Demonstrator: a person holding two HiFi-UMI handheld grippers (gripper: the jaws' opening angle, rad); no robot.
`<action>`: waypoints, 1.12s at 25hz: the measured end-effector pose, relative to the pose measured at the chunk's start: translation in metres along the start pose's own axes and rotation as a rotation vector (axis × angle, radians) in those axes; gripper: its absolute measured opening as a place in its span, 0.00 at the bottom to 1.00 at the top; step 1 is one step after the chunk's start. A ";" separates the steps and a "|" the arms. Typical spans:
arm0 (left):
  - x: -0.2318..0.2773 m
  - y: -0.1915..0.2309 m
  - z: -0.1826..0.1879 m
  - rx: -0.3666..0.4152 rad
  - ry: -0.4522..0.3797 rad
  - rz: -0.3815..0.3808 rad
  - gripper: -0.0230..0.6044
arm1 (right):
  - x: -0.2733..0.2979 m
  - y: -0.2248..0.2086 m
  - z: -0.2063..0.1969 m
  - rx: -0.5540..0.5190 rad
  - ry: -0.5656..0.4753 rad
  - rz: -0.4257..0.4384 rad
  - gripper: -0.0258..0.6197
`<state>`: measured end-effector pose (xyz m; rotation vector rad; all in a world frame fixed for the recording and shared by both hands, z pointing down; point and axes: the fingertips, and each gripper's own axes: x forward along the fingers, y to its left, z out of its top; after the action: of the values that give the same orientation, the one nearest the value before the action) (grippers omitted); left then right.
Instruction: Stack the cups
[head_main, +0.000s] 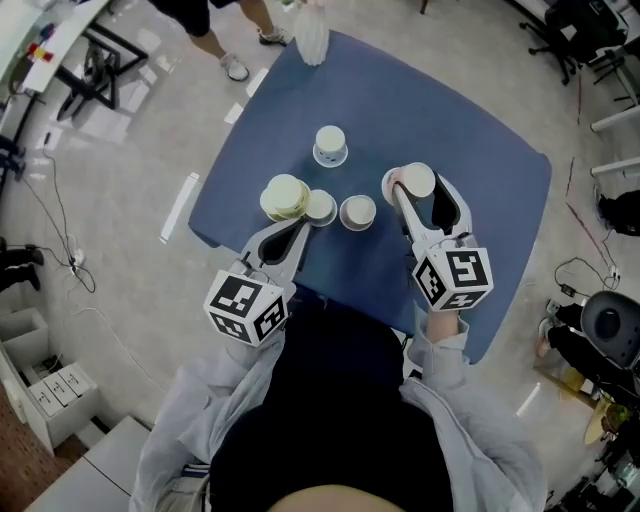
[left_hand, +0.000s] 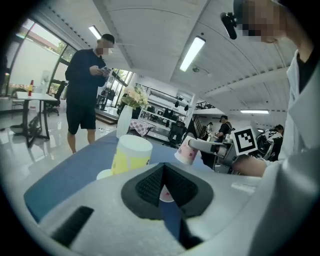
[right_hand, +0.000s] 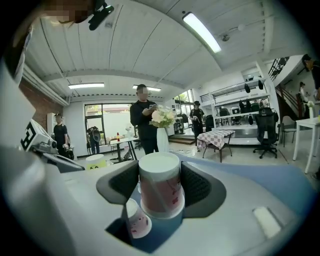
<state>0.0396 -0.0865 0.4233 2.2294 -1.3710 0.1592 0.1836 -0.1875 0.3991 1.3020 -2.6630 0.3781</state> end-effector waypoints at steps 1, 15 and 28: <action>-0.006 0.006 0.000 -0.006 -0.004 0.014 0.03 | 0.003 0.010 0.000 -0.005 0.005 0.023 0.46; -0.049 0.069 -0.006 -0.063 -0.030 0.123 0.03 | 0.032 0.112 -0.010 -0.082 0.081 0.232 0.46; -0.056 0.088 -0.009 -0.070 -0.015 0.128 0.03 | 0.046 0.133 -0.028 -0.124 0.117 0.251 0.47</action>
<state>-0.0612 -0.0690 0.4429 2.0908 -1.5047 0.1373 0.0514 -0.1355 0.4161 0.8858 -2.7062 0.3027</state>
